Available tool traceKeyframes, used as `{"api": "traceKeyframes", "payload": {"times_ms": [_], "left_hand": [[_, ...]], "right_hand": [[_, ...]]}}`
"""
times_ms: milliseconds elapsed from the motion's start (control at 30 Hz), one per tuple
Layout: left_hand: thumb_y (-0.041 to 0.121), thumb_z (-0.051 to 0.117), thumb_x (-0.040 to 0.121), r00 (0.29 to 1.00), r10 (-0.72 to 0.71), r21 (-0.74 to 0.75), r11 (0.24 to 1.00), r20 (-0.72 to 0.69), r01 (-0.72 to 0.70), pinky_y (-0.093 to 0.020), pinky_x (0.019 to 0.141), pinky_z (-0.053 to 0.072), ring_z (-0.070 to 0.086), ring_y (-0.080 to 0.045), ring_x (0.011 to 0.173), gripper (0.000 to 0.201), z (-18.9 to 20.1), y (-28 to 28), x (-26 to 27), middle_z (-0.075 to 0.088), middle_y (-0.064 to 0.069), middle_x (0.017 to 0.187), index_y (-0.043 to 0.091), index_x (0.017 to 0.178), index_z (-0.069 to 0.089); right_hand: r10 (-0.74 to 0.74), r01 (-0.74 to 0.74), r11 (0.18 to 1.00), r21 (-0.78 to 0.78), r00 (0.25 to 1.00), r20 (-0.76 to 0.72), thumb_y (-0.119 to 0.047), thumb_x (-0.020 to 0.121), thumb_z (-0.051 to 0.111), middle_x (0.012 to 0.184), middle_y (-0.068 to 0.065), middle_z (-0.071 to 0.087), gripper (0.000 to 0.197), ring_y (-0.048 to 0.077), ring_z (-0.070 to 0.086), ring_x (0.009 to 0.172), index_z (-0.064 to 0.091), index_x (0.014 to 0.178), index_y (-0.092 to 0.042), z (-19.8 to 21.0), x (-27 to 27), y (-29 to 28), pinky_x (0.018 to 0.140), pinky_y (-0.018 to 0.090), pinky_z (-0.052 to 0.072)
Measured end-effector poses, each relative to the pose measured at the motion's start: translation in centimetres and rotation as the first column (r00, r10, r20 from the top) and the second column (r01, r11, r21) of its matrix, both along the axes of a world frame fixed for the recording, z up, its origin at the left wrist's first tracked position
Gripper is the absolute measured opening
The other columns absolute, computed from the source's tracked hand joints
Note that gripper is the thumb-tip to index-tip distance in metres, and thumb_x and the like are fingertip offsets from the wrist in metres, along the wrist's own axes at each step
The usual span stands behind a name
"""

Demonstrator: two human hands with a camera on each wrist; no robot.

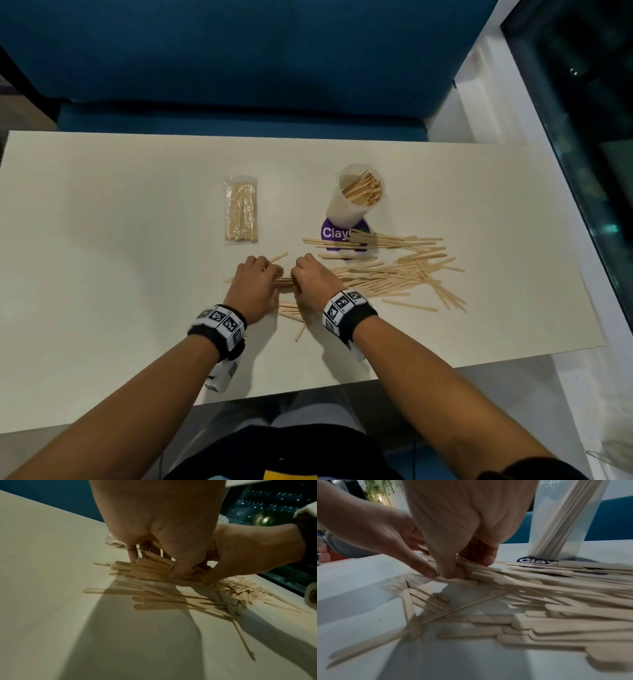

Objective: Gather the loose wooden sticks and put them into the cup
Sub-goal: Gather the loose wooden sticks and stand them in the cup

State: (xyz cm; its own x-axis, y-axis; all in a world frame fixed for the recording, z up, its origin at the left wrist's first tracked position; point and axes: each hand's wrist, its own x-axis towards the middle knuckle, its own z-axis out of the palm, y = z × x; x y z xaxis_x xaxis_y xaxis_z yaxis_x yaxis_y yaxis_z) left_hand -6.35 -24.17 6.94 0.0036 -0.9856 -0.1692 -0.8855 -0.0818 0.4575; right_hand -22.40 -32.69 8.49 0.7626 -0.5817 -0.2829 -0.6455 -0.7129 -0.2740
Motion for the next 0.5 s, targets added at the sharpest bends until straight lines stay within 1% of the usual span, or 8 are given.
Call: {"api": "traceKeyframes", "payload": {"times_ms": [67,133,200,267,333,367,400,500], "left_hand": [[0.030,0.081,0.074,1.000,-0.019,0.002,1.000,0.016,0.019,-0.048,0.079,0.050,0.056,-0.035,0.096,0.042,0.0,-0.4,-0.1,0.063,-0.012,0.104,0.013,0.111,0.072],[0.041,0.080,0.077,0.998,-0.043,0.019,0.999,0.046,0.042,-0.047,0.080,0.050,0.057,-0.033,0.097,0.044,0.0,-1.1,-0.4,0.065,-0.009,0.105,0.014,0.111,0.071],[0.046,0.072,0.086,0.984,-0.086,0.022,0.996,0.153,0.083,-0.046,0.082,0.046,0.061,-0.031,0.096,0.035,0.4,-1.9,-0.7,0.069,-0.007,0.101,0.017,0.106,0.073],[0.048,0.064,0.091,0.954,-0.153,0.052,0.988,0.258,0.144,-0.044,0.081,0.044,0.065,-0.029,0.090,0.031,1.3,-2.7,-1.1,0.073,-0.004,0.092,0.019,0.094,0.076],[0.046,0.059,0.094,0.927,-0.200,0.086,0.979,0.317,0.182,-0.043,0.082,0.043,0.066,-0.028,0.087,0.031,2.3,-3.6,-1.7,0.073,-0.003,0.088,0.020,0.090,0.075],[0.042,0.057,0.096,0.927,-0.209,0.102,0.977,0.312,0.186,-0.042,0.082,0.044,0.066,-0.028,0.088,0.029,2.5,-4.1,-2.1,0.073,-0.004,0.090,0.018,0.092,0.074],[0.037,0.056,0.099,0.946,-0.190,0.120,0.979,0.263,0.164,-0.042,0.081,0.045,0.066,-0.030,0.090,0.028,2.5,-4.6,-2.4,0.072,-0.007,0.094,0.015,0.096,0.072],[0.023,0.050,0.106,0.991,-0.112,0.191,0.977,0.074,0.096,-0.040,0.074,0.045,0.064,-0.034,0.093,0.022,2.1,-5.3,-2.9,0.065,-0.014,0.105,0.006,0.108,0.063]], "right_hand": [[0.002,-0.002,1.000,0.021,1.000,0.021,-0.013,0.089,0.066,0.099,0.010,0.062,0.012,0.025,0.051,0.103,0.071,0.096,-0.005,0.2,-0.1,-0.2,0.087,0.038,0.051],[0.010,-0.011,1.000,0.029,0.999,0.045,-0.011,0.086,0.069,0.095,0.012,0.061,0.010,0.028,0.052,0.100,0.071,0.090,-0.003,0.4,-0.2,-0.6,0.083,0.038,0.051],[0.024,-0.025,1.000,0.013,0.998,0.059,-0.009,0.081,0.073,0.089,0.014,0.060,0.008,0.032,0.053,0.096,0.070,0.084,-0.002,0.5,-0.5,-1.3,0.077,0.041,0.052],[0.046,-0.046,0.999,-0.014,0.998,0.049,-0.004,0.078,0.074,0.084,0.015,0.061,0.004,0.034,0.056,0.093,0.071,0.078,-0.002,0.9,-0.6,-1.7,0.073,0.043,0.053],[0.076,-0.074,0.995,-0.062,0.997,0.030,-0.004,0.080,0.074,0.082,0.014,0.063,0.005,0.033,0.059,0.092,0.073,0.076,-0.003,1.6,-0.5,-2.0,0.079,0.041,0.051],[0.087,-0.084,0.993,-0.081,0.996,0.026,-0.004,0.083,0.071,0.083,0.014,0.065,0.006,0.033,0.059,0.095,0.074,0.077,-0.004,2.0,-0.4,-2.1,0.084,0.040,0.050],[0.090,-0.087,0.992,-0.091,0.995,0.034,-0.003,0.086,0.068,0.086,0.015,0.065,0.008,0.033,0.059,0.098,0.075,0.080,-0.003,2.3,-0.4,-2.3,0.087,0.040,0.049],[0.076,-0.076,0.994,-0.080,0.997,0.004,-0.004,0.094,0.061,0.097,0.013,0.066,0.015,0.030,0.053,0.104,0.076,0.092,-0.004,2.7,-0.6,-3.2,0.088,0.038,0.047]]}}
